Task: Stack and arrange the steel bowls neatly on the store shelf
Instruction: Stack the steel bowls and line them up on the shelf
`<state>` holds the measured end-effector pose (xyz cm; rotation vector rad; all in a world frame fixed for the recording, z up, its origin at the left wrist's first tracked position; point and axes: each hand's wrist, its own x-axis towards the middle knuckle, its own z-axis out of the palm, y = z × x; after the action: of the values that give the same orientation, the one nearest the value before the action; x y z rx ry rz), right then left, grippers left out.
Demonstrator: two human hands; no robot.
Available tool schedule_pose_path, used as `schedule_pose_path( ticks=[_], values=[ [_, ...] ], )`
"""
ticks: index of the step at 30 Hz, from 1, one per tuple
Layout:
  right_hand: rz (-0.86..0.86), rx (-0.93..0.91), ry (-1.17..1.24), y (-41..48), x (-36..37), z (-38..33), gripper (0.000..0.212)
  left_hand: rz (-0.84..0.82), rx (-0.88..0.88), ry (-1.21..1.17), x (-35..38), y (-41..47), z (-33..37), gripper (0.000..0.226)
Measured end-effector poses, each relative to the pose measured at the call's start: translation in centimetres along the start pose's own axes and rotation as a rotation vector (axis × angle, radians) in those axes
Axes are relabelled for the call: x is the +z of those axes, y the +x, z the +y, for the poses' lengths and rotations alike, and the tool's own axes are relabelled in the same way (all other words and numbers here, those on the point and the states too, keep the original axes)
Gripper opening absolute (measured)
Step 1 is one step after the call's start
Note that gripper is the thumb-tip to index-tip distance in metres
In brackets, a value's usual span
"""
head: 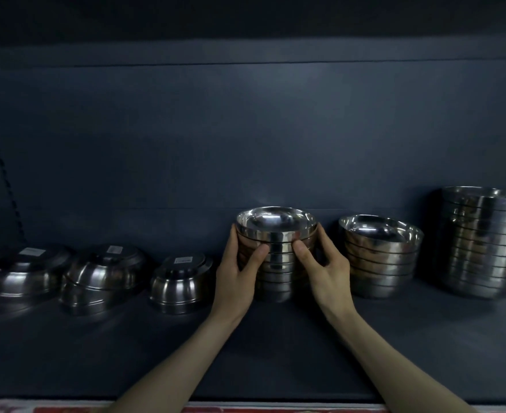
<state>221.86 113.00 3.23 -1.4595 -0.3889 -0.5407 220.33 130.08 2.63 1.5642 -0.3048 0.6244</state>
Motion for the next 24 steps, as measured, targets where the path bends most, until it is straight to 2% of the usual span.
schedule_pose_path(
  ticks=[4, 7, 9, 12, 16, 20, 24],
  values=[
    [0.016, 0.067, -0.028, -0.1, -0.2, -0.4, 0.075, -0.01, -0.023, 0.038, -0.2, -0.2, 0.8, 0.066],
    [-0.017, 0.129, -0.1, -0.1, -0.7, -1.4, 0.078, -0.072, -0.07, 0.076, -1.0, 0.1, 1.6, 0.061],
    [-0.052, 0.138, -0.213, -0.1, -1.1, -2.2, 0.066, -0.108, -0.102, 0.123, -1.8, 0.2, 2.4, 0.058],
    [-0.009, 0.134, -0.356, -0.4, -1.6, -3.4, 0.047, -0.072, -0.111, 0.203, -2.6, -0.5, 3.8, 0.033],
    [0.058, 0.103, -0.369, -1.8, -2.1, -4.6, 0.018, -0.003, -0.111, 0.319, -3.6, -1.2, 4.3, 0.051],
    [-0.077, 0.023, -0.462, -3.5, -1.5, -5.5, 0.018, 0.021, -0.073, 0.316, -5.2, -1.5, 4.7, 0.029],
    [-0.198, -0.05, -0.568, -5.1, 0.3, -5.3, 0.02, 0.061, -0.042, 0.395, -7.6, -1.8, 4.5, 0.026]
  ],
)
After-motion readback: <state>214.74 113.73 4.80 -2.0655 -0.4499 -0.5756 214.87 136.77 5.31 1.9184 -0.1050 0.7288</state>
